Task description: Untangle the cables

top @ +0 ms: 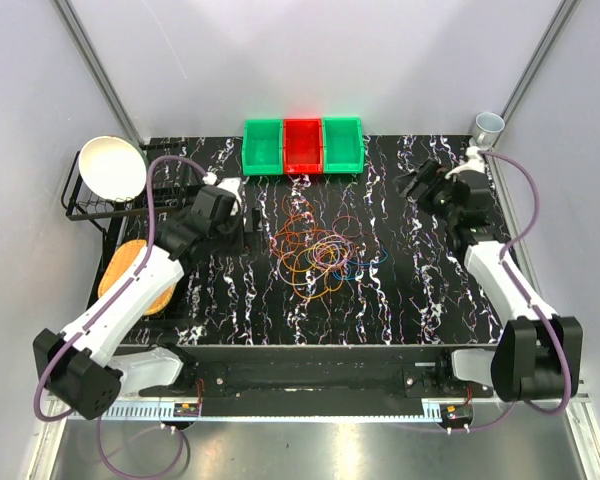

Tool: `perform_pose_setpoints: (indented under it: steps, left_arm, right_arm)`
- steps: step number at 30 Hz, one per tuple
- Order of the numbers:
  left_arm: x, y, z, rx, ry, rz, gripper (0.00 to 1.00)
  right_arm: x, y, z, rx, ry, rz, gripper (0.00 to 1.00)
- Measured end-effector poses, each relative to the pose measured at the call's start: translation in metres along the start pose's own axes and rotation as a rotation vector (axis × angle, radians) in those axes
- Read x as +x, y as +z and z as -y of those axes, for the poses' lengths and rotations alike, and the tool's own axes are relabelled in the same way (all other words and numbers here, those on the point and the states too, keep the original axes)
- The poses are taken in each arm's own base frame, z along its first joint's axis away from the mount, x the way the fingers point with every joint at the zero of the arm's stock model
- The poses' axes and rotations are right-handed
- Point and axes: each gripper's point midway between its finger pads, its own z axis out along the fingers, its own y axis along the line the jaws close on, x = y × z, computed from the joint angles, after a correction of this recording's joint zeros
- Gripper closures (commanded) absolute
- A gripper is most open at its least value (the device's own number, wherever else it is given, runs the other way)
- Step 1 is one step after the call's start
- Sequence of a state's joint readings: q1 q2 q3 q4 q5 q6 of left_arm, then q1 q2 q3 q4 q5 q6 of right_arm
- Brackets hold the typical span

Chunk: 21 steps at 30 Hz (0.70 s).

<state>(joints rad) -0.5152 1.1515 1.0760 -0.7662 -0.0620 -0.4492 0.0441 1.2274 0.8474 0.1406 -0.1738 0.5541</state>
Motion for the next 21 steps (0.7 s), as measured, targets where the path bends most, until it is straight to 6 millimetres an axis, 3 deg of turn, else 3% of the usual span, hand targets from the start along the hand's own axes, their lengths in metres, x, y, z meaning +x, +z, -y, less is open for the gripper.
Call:
perform_pose_setpoints:
  steps: [3, 9, 12, 17, 21]
  left_arm:
    - [-0.007, 0.001, 0.004, -0.004, 0.023, -0.013, 0.01]
    - [-0.011, 0.017, 0.017, 0.025, 0.031, -0.041, 0.01]
    - [-0.004, 0.028, 0.031, 0.090, 0.009, -0.013, 0.01]
    - [0.028, 0.039, 0.045, 0.126, 0.007, -0.045, 0.01]
    - [0.030, 0.049, 0.054, 0.124, 0.019, -0.034, 0.01]
  right_arm:
    - [0.033, 0.005, -0.006, 0.020, 0.019, -0.138, 0.04]
    - [0.090, -0.004, -0.053, -0.056, -0.009, -0.332, 0.10]
    - [0.100, -0.007, -0.051, -0.049, 0.009, -0.375, 0.10]
    - [0.125, -0.015, -0.035, -0.012, 0.017, -0.442, 0.09]
    - [0.138, -0.027, -0.024, 0.021, 0.009, -0.487, 0.08]
